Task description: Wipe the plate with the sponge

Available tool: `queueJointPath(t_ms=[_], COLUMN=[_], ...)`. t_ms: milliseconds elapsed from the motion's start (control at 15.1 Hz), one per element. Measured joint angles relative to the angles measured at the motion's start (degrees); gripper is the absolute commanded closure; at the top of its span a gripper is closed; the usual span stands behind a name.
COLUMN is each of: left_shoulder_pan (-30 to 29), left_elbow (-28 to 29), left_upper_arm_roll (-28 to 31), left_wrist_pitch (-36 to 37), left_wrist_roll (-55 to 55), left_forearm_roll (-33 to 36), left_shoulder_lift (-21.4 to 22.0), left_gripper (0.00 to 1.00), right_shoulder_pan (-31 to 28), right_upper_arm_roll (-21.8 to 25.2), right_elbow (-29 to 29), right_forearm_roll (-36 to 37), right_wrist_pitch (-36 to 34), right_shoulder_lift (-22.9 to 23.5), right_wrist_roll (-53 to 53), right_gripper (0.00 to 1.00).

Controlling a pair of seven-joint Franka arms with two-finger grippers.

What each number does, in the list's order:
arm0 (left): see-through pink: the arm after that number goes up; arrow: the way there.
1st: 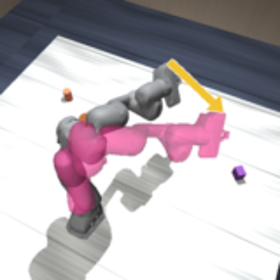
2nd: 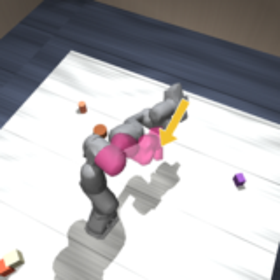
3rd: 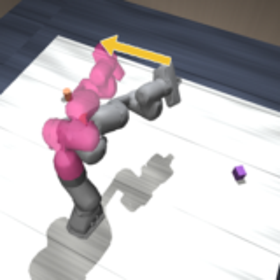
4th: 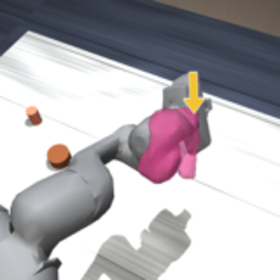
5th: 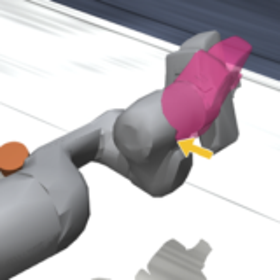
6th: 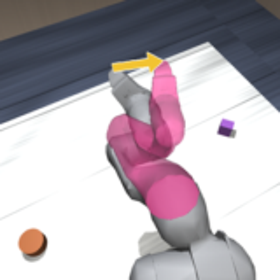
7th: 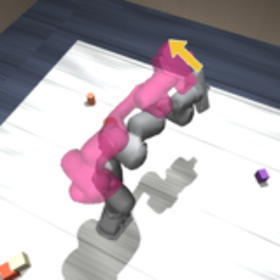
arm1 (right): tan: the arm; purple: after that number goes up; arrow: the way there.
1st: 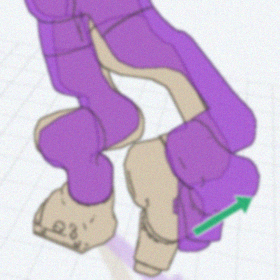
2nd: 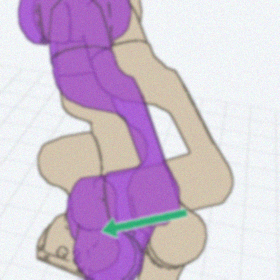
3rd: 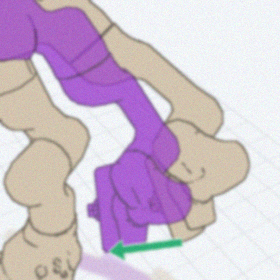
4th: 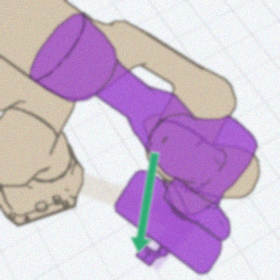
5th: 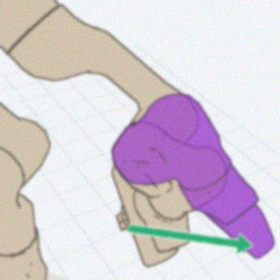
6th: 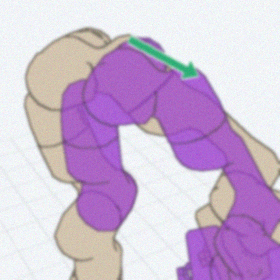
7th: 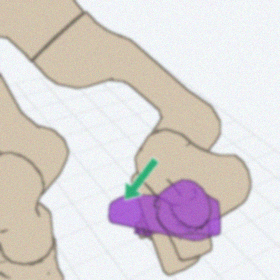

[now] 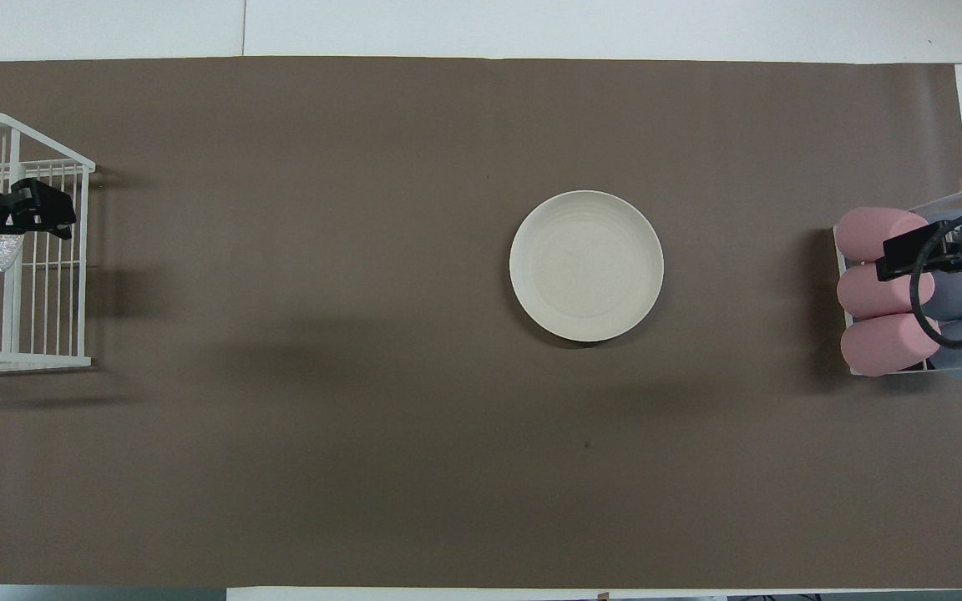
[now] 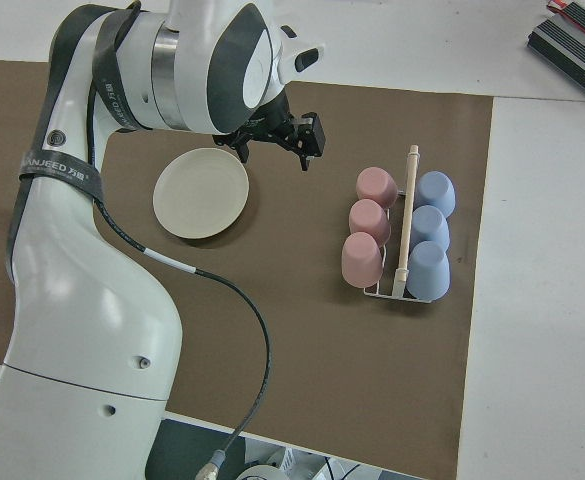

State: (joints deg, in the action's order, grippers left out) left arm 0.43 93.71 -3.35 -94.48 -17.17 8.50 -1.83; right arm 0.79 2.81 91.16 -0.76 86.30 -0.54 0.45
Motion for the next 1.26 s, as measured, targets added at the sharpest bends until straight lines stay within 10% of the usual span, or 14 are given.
queueJointPath(t_ms=[1260], left_shoulder_pan=[2.4], left_elbow=[-1.55], left_upper_arm_roll=[-0.95], left_wrist_pitch=[8.64], left_wrist_roll=[8.26], left_forearm_roll=[-8.88], left_shoulder_lift=[3.87], left_gripper=[0.0], right_shoulder_pan=[0.03], right_upper_arm_roll=[0.0], right_elbow=[0.0], right_forearm_roll=[0.0], right_wrist_pitch=[0.0], right_shoulder_lift=[-0.1], right_wrist_roll=[-0.03], right_gripper=[0.0])
